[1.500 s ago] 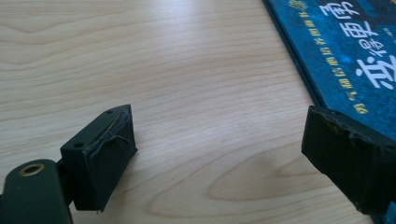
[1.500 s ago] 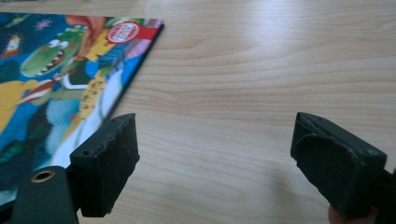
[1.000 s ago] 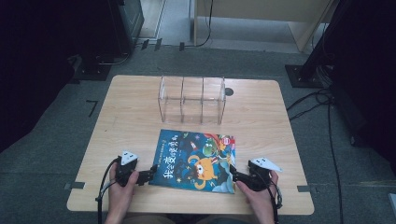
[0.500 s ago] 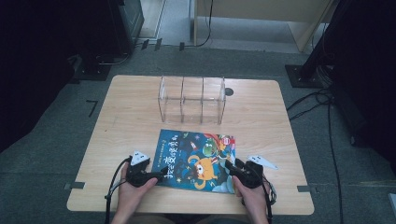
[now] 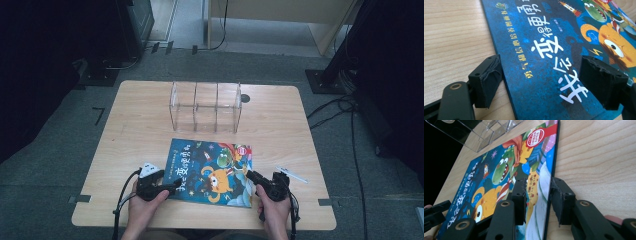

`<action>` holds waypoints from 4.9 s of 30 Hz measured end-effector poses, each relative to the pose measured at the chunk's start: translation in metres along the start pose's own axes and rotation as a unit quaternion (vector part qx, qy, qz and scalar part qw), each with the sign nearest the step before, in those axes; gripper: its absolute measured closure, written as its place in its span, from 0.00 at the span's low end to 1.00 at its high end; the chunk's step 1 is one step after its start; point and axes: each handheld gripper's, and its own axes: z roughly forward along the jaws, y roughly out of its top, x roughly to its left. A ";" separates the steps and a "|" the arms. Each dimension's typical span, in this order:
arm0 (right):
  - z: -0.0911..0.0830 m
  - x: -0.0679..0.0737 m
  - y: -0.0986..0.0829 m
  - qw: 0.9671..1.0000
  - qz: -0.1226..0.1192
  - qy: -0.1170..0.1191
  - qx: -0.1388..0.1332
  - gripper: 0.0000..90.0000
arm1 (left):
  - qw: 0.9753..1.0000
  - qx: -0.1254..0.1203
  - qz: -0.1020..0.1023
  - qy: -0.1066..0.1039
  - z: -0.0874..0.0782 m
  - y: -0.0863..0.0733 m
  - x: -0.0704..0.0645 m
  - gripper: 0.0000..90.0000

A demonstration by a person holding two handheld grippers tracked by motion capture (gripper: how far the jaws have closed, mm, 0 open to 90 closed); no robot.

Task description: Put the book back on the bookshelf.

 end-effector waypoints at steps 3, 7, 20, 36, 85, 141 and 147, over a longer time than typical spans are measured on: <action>-0.003 0.001 0.001 1.000 0.001 0.009 -0.009 0.75 | 1.000 -0.003 -0.006 -0.004 -0.001 0.000 0.001 0.23; -0.005 0.000 0.002 1.000 0.005 0.022 -0.010 0.75 | 1.000 -0.004 -0.008 -0.006 -0.001 -0.001 0.002 0.23; -0.019 0.002 0.005 0.997 -0.019 0.071 -0.038 0.79 | 1.000 -0.011 -0.024 -0.013 -0.002 -0.001 0.005 0.24; -0.019 0.008 0.000 0.996 -0.064 0.046 -0.047 0.82 | 0.997 -0.050 -0.043 -0.029 -0.012 -0.001 0.012 0.43; -0.043 0.012 0.001 0.981 -0.152 0.083 -0.092 0.85 | 0.980 -0.098 -0.036 -0.167 -0.022 0.004 0.025 0.55; -0.037 -0.017 0.012 0.960 -0.213 -0.176 -0.039 0.34 | 0.924 0.132 -0.182 -0.310 -0.040 0.078 0.056 0.96; -0.033 -0.027 0.012 0.952 -0.229 -0.205 -0.004 0.28 | 0.918 0.164 -0.184 -0.309 -0.042 0.094 0.056 0.98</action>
